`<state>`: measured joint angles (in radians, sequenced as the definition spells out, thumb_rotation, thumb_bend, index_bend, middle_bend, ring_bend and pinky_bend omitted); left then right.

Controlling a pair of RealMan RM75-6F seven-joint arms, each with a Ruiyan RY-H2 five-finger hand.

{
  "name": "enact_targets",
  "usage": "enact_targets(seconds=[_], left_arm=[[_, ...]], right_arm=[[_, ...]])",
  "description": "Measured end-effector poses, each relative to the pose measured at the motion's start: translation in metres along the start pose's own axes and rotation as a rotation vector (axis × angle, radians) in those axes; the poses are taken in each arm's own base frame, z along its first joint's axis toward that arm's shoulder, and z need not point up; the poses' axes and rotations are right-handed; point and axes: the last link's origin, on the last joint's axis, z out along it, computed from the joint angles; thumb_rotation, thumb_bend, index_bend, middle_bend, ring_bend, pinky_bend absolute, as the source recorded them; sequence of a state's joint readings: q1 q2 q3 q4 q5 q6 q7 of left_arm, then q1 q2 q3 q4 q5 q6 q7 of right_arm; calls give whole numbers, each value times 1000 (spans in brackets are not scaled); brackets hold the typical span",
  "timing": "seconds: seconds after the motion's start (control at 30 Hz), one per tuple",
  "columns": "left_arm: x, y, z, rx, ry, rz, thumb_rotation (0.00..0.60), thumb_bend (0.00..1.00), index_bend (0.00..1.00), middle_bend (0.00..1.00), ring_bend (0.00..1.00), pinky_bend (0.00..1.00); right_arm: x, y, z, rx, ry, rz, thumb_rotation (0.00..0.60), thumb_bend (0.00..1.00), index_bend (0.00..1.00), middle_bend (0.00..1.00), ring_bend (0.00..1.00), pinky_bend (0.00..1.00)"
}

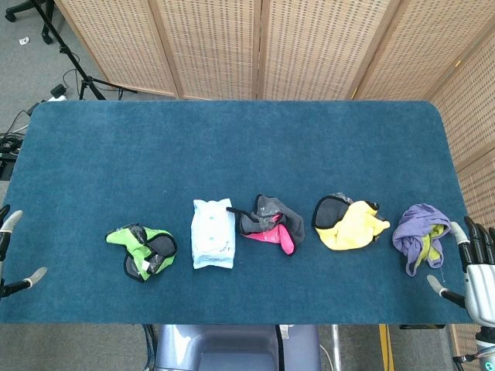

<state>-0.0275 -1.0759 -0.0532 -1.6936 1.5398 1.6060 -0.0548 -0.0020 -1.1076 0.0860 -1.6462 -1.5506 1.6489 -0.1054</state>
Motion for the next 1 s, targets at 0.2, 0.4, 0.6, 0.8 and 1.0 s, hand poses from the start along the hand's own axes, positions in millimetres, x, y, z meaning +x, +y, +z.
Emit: enact_targets(seconds=[0.2, 0.4, 0.6, 0.8, 1.0], left_arm=[[1, 0, -1, 3, 6, -4, 600, 0, 0, 0, 0, 0], [1, -1, 0, 4, 3, -7, 600, 0, 0, 0, 0, 0], [0, -1, 1, 5, 0, -4, 600, 0, 0, 0, 0, 0], [-1, 0, 1, 4, -5, -4, 600, 0, 0, 0, 0, 0], [2, -2, 1, 14, 4, -18, 600, 0, 0, 0, 0, 0]], right_arm=[[-1, 0, 0, 1, -2, -1, 600, 0, 0, 0, 0, 0], [-1, 0, 0, 1, 0, -1, 600, 0, 0, 0, 0, 0], [-3, 0, 2, 5, -13, -9, 600, 2, 0, 481, 405, 392], [-3, 0, 6, 39, -17, 10, 600, 803, 0, 757, 704, 810], [-8, 2, 14, 63, -120, 37, 600, 1000, 0, 788, 748, 880]])
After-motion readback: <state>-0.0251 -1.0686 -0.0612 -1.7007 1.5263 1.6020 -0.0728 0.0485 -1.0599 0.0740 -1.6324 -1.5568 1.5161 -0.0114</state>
